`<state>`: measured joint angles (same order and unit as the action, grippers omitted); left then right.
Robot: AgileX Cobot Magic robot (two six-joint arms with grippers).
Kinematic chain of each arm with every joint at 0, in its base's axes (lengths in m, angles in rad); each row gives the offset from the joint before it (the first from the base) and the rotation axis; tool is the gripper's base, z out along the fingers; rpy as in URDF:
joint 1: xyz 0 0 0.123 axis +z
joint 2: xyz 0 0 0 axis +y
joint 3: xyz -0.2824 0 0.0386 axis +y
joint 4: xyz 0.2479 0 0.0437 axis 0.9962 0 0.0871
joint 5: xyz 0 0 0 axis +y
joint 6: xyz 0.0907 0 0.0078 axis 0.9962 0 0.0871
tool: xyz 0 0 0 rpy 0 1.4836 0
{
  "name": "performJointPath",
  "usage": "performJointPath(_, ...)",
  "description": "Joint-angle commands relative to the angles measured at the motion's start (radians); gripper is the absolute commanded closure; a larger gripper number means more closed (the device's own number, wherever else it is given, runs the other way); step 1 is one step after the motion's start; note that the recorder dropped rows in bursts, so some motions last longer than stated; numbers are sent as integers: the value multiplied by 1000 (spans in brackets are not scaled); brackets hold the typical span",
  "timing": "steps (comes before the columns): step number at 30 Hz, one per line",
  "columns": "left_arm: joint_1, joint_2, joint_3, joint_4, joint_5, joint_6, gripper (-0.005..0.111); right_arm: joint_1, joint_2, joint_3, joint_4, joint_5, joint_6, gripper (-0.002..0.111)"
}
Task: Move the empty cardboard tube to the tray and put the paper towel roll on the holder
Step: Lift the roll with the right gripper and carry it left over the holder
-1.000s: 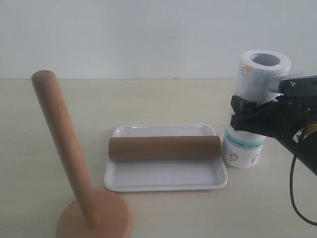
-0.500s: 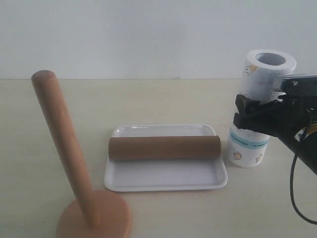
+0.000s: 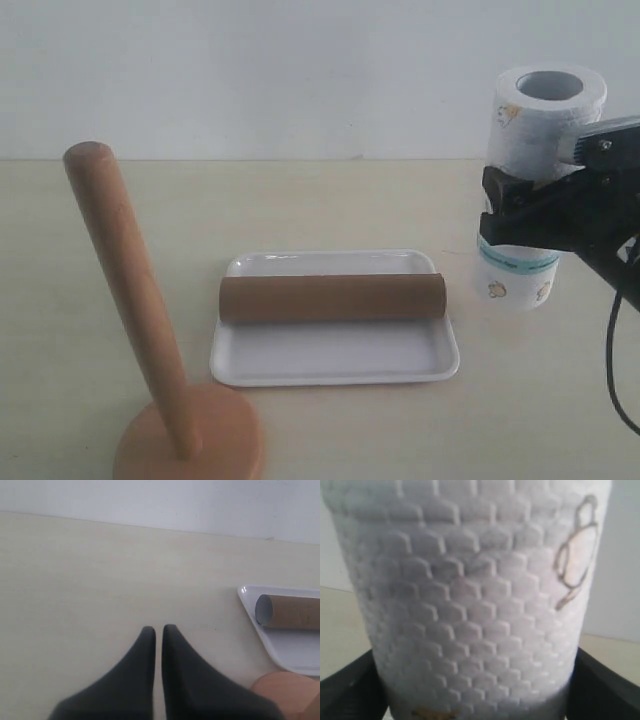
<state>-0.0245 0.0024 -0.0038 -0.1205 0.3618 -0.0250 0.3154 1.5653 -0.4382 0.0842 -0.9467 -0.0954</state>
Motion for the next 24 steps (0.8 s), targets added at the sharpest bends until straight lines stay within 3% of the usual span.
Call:
performJointPath(1, 4, -2, 4, 6, 1, -7, 103, -1, -88, -4, -2, -12, -8, 108)
performJointPath(7, 4, -2, 4, 6, 1, -7, 103, -1, -220, -12, -4, 8, -30, 108)
performJointPath(14, 4, -2, 4, 6, 1, -7, 103, -1, -421, -189, -43, 416, -30, 108)
performJointPath(19, 4, -2, 4, 6, 1, -7, 103, 4, -526, -337, -49, 618, -10, 108)
performJointPath(24, 4, -2, 4, 6, 1, -7, 103, 76, -589, -462, -68, 754, -12, 108)
